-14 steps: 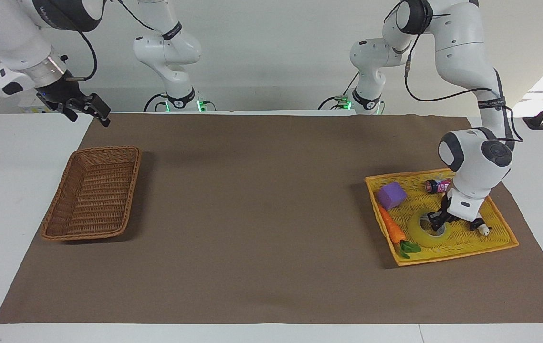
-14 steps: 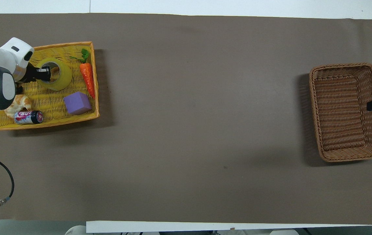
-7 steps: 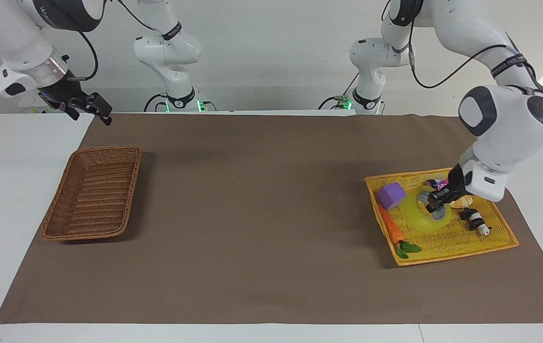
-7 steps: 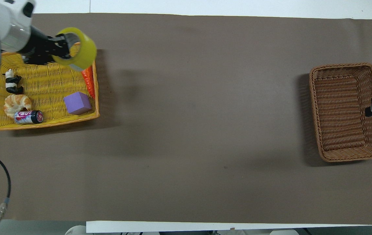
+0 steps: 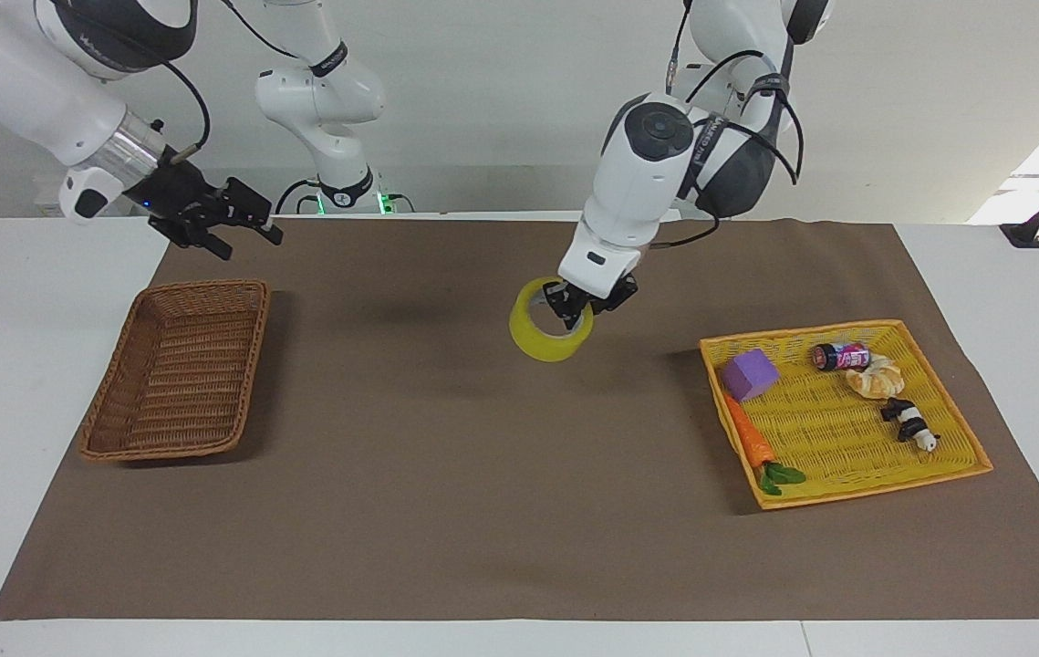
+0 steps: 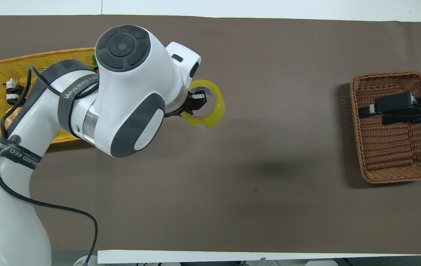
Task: Move tape to another basket
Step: 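Lift the tape roll with the left gripper toward the table center, then reach the right gripper toward the tape roll held by the left gripper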
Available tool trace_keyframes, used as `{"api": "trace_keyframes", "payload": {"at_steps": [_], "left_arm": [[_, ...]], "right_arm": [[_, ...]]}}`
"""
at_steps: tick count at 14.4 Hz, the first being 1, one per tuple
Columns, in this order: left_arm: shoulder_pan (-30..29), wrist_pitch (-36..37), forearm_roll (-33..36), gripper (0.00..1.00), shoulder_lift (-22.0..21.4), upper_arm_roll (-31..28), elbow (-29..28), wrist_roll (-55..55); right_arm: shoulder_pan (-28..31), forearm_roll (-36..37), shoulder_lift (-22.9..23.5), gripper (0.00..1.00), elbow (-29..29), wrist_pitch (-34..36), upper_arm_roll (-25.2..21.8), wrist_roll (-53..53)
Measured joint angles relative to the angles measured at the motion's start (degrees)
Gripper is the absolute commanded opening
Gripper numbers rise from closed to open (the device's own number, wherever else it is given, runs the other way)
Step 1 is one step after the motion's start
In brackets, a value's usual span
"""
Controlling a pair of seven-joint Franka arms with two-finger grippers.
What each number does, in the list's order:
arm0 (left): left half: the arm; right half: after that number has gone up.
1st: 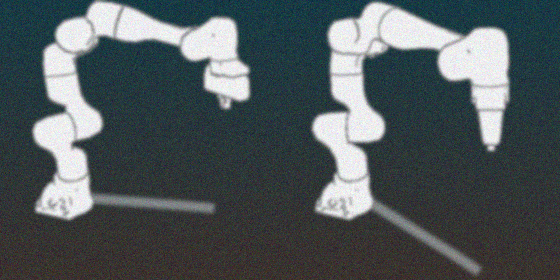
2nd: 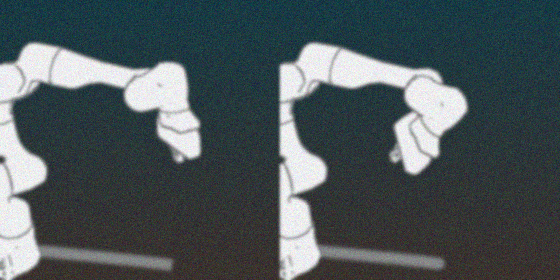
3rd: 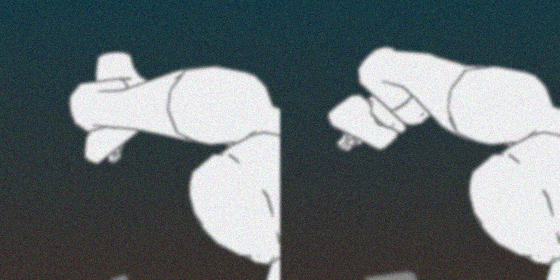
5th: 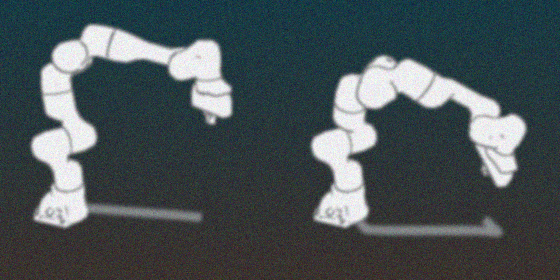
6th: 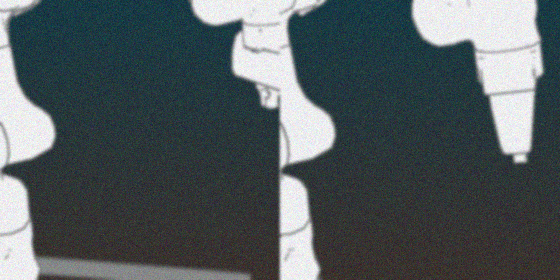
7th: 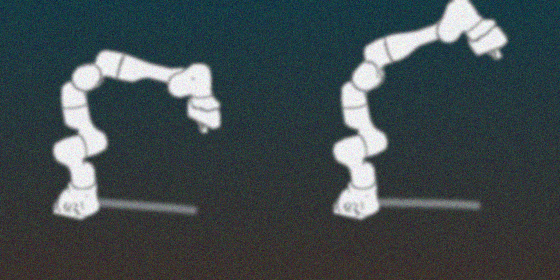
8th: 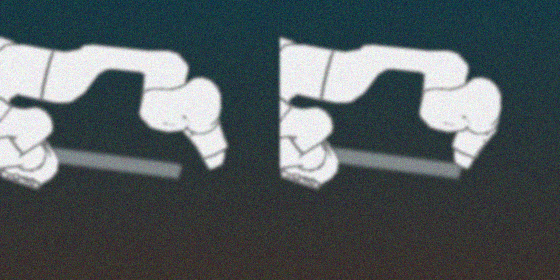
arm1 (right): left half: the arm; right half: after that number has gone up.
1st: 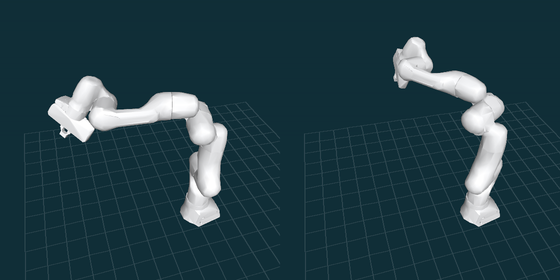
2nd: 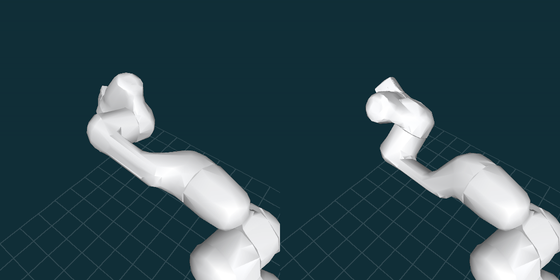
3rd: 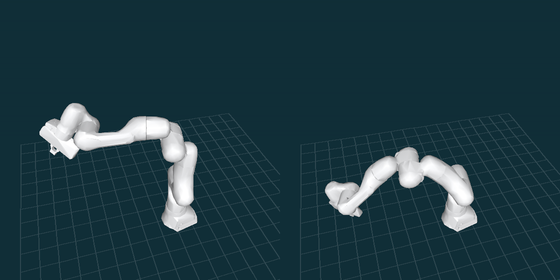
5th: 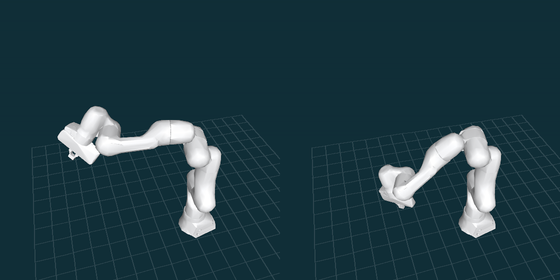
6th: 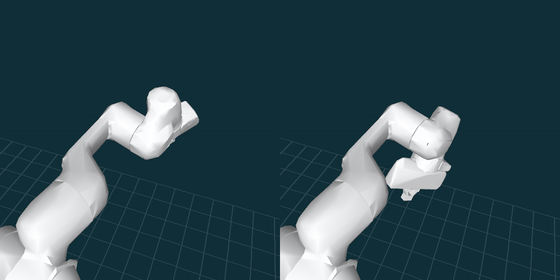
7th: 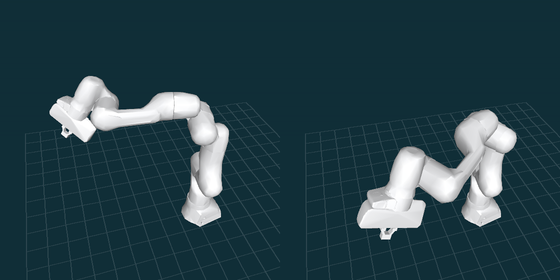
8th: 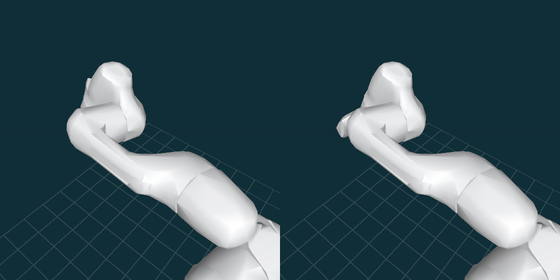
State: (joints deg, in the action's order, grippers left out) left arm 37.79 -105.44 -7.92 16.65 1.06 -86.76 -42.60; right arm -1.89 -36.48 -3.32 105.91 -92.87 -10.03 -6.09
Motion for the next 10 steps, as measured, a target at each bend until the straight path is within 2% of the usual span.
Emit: {"api": "trace_keyframes", "payload": {"at_steps": [5,8,10], "left_arm": [[0.01,-0.91,0.0,0.0,-0.34,-0.86,0.02,0.33],[0.12,-0.82,0.0,0.0,-0.38,-0.73,-0.05,0.33],[0.12,-0.8,0.0,0.0,-0.38,-0.74,-0.1,0.34]], "right_arm": [[-11.32,-30.95,6.6,1.0,7.86,-14.84,0.26,-1.72],[-17.97,-49.45,9.12,1.0,11.85,-20.21,0.35,-7.25],[-20.3,-57.93,9.8,1.0,13.86,-22.06,0.36,-9.87]]}}
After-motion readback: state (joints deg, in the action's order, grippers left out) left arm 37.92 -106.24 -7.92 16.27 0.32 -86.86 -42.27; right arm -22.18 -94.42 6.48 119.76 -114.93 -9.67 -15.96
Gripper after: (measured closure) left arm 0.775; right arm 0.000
